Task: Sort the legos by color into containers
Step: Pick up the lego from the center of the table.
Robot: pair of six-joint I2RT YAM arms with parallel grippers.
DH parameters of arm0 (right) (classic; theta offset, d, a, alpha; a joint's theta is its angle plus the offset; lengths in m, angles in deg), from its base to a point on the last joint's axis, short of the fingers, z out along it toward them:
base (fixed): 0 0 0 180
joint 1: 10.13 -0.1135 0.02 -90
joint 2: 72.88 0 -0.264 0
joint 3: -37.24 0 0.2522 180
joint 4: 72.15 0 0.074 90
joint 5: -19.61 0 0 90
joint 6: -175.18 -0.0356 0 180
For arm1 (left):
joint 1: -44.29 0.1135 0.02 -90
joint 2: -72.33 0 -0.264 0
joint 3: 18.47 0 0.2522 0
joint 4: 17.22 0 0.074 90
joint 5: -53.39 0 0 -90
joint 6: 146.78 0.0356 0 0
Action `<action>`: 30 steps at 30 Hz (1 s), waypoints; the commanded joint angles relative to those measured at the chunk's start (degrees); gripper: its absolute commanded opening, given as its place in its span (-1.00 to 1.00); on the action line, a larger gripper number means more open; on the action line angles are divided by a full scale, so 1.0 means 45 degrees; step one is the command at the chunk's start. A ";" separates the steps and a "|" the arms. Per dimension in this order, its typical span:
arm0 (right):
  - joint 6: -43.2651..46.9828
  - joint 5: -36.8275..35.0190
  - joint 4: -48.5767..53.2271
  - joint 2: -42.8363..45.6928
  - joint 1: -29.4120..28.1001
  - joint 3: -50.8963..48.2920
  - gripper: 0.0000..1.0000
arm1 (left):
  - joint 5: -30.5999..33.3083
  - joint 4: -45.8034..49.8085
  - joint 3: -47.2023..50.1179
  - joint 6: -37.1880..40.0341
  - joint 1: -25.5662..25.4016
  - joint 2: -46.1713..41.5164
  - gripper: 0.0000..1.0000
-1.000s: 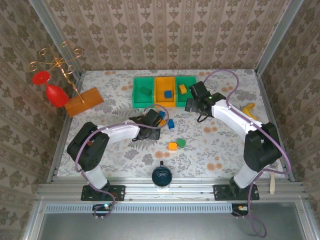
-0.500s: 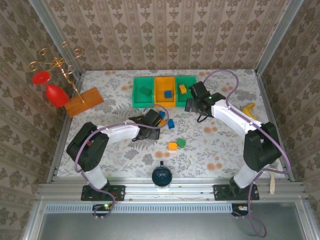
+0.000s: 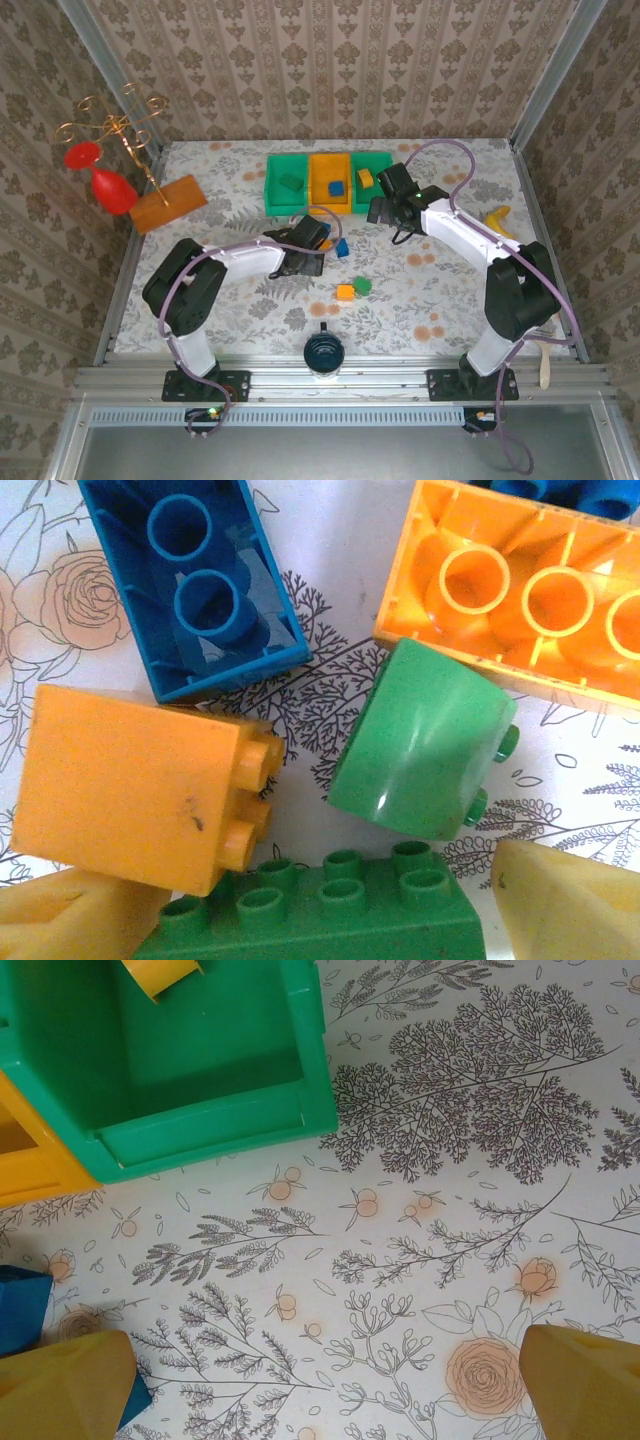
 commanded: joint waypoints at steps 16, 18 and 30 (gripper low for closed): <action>-0.0446 0.0267 -0.0265 -0.0037 0.0023 -0.0359 1.00 | -0.0094 0.0194 0.0668 -0.0051 0.0103 -0.0890 0.31; -0.0446 0.0258 -0.0264 0.0010 0.0004 -0.0389 1.00 | -0.0088 0.0305 0.0773 -0.0073 0.0075 -0.1205 0.31; -0.0599 0.0257 -0.0420 0.0461 -0.0035 -0.0826 1.00 | 0.0966 0.0801 0.0812 0.0362 0.0269 -0.4079 0.28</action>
